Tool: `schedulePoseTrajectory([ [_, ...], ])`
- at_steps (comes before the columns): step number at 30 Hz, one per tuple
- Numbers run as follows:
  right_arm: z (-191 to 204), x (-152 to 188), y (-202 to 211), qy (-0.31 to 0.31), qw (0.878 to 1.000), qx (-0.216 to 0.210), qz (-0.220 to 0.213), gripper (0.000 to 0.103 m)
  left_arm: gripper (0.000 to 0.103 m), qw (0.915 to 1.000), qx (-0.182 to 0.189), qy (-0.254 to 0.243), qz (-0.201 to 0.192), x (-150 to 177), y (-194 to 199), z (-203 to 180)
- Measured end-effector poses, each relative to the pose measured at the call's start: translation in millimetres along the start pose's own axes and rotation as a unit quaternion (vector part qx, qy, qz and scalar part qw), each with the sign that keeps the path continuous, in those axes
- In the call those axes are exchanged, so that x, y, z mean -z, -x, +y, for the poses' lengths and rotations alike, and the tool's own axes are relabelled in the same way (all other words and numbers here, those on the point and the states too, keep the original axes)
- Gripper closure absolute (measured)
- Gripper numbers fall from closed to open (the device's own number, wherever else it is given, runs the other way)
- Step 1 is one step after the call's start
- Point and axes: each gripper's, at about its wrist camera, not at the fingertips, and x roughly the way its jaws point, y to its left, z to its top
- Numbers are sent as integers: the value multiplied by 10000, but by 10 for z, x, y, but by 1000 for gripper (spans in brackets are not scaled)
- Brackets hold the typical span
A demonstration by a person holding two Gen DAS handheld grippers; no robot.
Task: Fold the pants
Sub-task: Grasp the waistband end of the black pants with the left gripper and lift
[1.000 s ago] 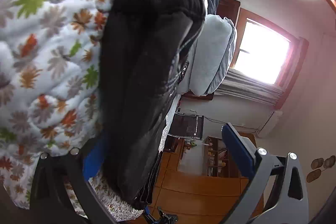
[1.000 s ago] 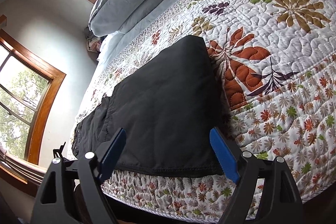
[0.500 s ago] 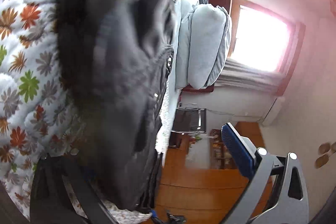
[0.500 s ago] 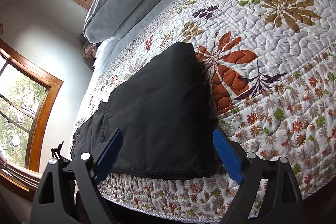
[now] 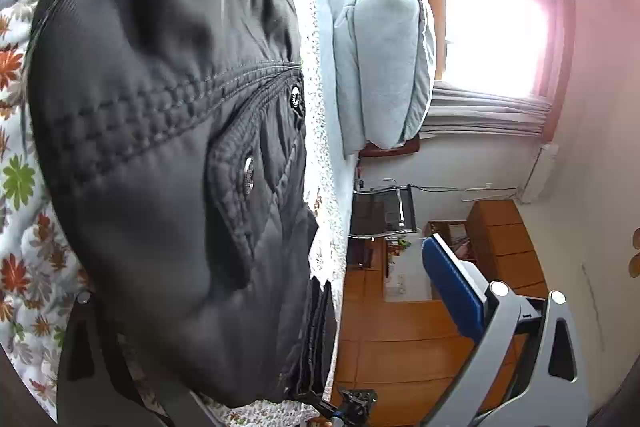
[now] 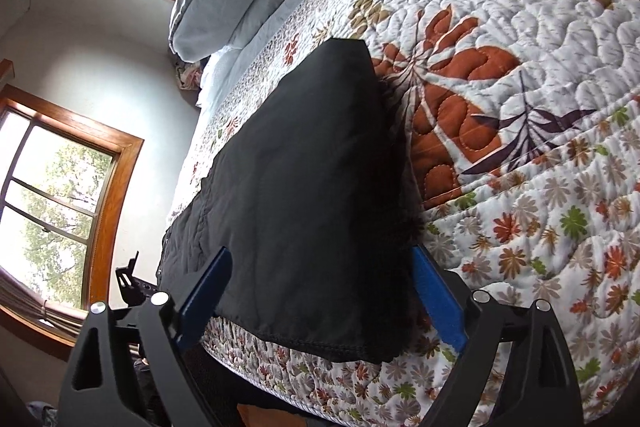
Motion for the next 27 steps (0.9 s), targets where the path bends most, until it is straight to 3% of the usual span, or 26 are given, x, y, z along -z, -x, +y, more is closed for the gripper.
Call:
schedulePoseTrajectory([
  [3, 55, 33, -137, 191, 9992, 311, 158, 31, 3, 9991, 221, 364, 62, -95, -40, 130],
  [8, 115, 91, -161, 367, 9979, 519, 126, 37, 5, 9988, -66, 484, 62, -163, -136, 202],
  [10, 69, 90, -148, 277, 9986, 447, 109, 38, 16, 9993, -285, 248, 42, -149, -159, 154],
  [12, 15, 101, -105, 224, 9989, 409, 93, 38, 64, 9983, -574, -57, 60, -126, -216, 123],
  [14, 15, 110, -98, 248, 9987, 443, 91, 38, 79, 9964, -832, -145, 40, -137, -241, 176],
  [18, 25, 105, -117, 174, 9991, 385, 86, 37, 81, 9973, -729, 119, -30, -100, -281, 286],
  [27, 13, 100, -114, 148, 9992, 375, 85, 37, 90, 9953, -852, -439, -148, -70, -366, 55],
])
